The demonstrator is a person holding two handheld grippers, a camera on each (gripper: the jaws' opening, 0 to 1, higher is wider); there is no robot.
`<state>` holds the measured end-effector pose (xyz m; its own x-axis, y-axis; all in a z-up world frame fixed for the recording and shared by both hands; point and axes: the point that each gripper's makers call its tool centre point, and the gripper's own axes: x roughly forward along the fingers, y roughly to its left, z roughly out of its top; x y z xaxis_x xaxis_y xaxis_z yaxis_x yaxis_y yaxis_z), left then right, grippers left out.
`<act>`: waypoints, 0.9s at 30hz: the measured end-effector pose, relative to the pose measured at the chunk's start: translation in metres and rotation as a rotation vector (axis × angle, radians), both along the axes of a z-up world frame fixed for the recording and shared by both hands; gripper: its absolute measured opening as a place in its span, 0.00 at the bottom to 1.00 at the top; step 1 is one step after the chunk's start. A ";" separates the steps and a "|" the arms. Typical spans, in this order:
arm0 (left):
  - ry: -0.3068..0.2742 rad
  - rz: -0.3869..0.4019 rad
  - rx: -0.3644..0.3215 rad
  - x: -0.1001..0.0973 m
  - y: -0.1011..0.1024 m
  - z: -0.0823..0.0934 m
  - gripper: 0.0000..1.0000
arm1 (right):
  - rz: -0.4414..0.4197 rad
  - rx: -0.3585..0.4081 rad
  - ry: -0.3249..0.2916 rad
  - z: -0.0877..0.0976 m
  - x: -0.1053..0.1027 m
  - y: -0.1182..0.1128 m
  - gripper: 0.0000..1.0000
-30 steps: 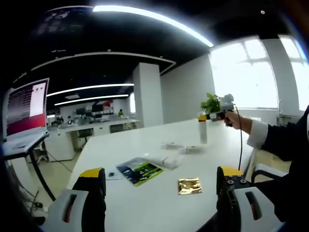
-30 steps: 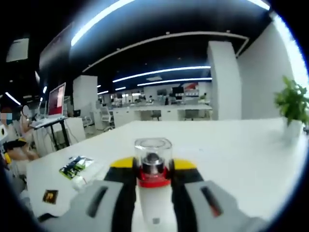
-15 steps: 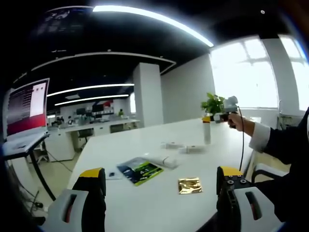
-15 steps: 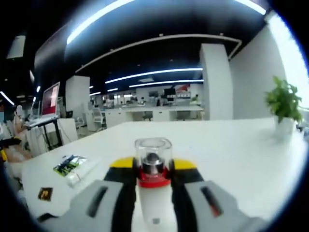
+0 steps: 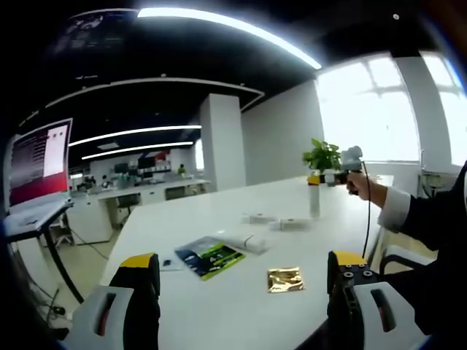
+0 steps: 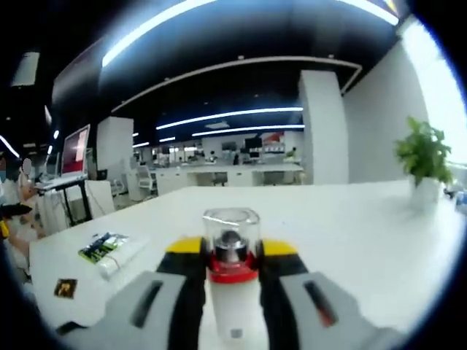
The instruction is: Arrange the skincare products in the storage area until every visible bottle or jar stands upright without overlapping.
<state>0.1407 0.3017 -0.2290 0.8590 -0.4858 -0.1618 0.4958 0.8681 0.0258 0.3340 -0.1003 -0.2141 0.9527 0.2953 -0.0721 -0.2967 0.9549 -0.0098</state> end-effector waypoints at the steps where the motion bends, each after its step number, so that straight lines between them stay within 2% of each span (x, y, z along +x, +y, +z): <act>1: -0.001 -0.001 -0.001 0.000 0.000 0.001 0.97 | 0.002 -0.011 -0.009 0.000 -0.001 0.001 0.25; 2: -0.003 -0.001 -0.001 -0.001 0.000 0.001 0.97 | 0.003 -0.028 -0.019 0.000 -0.003 0.004 0.25; 11: -0.013 0.009 -0.002 -0.002 0.003 0.004 0.97 | -0.004 -0.015 -0.064 0.000 -0.007 0.004 0.26; 16: -0.015 0.002 0.006 -0.004 -0.001 0.004 0.97 | 0.019 -0.050 -0.051 0.001 -0.006 0.005 0.26; 19: -0.014 -0.009 0.008 -0.005 -0.003 0.003 0.97 | 0.041 -0.150 -0.064 -0.001 -0.007 0.006 0.28; 20: -0.014 -0.012 0.008 -0.005 -0.004 0.002 0.97 | 0.044 -0.161 -0.068 -0.002 -0.007 0.007 0.28; 23: -0.016 -0.010 0.003 -0.007 -0.001 0.003 0.97 | 0.054 -0.156 -0.066 -0.005 -0.007 0.006 0.28; 27: -0.021 -0.001 -0.003 -0.008 0.003 0.005 0.97 | 0.075 -0.151 -0.049 -0.016 -0.005 0.003 0.33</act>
